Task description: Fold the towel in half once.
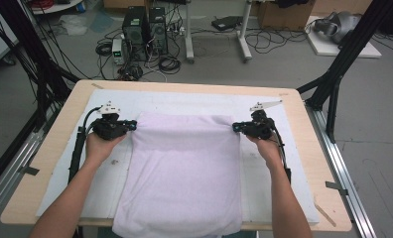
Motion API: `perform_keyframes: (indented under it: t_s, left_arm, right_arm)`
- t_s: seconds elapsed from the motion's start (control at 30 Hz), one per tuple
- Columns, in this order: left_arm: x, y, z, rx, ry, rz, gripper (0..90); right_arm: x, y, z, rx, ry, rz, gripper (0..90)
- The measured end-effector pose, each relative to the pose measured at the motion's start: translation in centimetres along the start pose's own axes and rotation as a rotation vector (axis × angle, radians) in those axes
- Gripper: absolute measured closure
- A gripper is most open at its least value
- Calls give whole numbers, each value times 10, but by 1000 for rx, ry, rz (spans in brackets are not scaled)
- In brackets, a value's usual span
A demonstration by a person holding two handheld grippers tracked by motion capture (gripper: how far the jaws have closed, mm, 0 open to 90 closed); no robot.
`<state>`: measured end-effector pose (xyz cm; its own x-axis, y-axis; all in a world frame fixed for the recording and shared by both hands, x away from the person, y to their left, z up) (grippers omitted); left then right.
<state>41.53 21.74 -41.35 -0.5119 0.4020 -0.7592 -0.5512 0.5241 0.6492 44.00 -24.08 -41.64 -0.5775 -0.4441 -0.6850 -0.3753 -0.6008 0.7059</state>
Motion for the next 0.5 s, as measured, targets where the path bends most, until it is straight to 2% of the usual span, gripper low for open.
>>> perform_keyframes:
  t_s: [0.07,0.13,0.17,0.23,0.3,0.37,0.4,0.47,0.5]
  left_arm:
    - [4,10,-8,10,-25,0,867]
    - [11,17,-16,11,-50,3,867]
    - [16,21,-20,17,-60,7,867]
    - [30,27,-31,29,-87,30,866]
    - [43,31,-40,56,-82,40,864]
    - [53,33,-47,71,-96,69,849]
    - [57,34,-50,81,-103,88,800]
    - [58,37,-51,86,-97,84,669]
    - [57,38,-50,85,-88,73,632]
  right_arm:
    - [2,11,14,-12,38,8,843]
    - [8,21,27,-45,49,-11,843]
    - [11,23,32,-51,54,2,843]
    - [25,28,45,-61,74,15,843]
    - [41,28,54,-80,78,36,841]
    - [54,26,58,-87,76,56,832]
    - [60,25,59,-98,66,69,810]
    - [69,23,59,-88,53,101,694]
    - [70,24,58,-87,45,97,660]
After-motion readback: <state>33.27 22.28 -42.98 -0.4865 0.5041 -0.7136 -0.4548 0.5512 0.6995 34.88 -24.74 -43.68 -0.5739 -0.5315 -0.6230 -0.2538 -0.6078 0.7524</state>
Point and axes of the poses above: each handheld gripper's, and its own axes: y roughly backward along the jaws, x roughly out of its underside, z roughly to its left, the point moved 3 cm from there along -y, roughly forward along the jaws, and after that the axes turned 8 degrees about z, right-handed, at the moved point
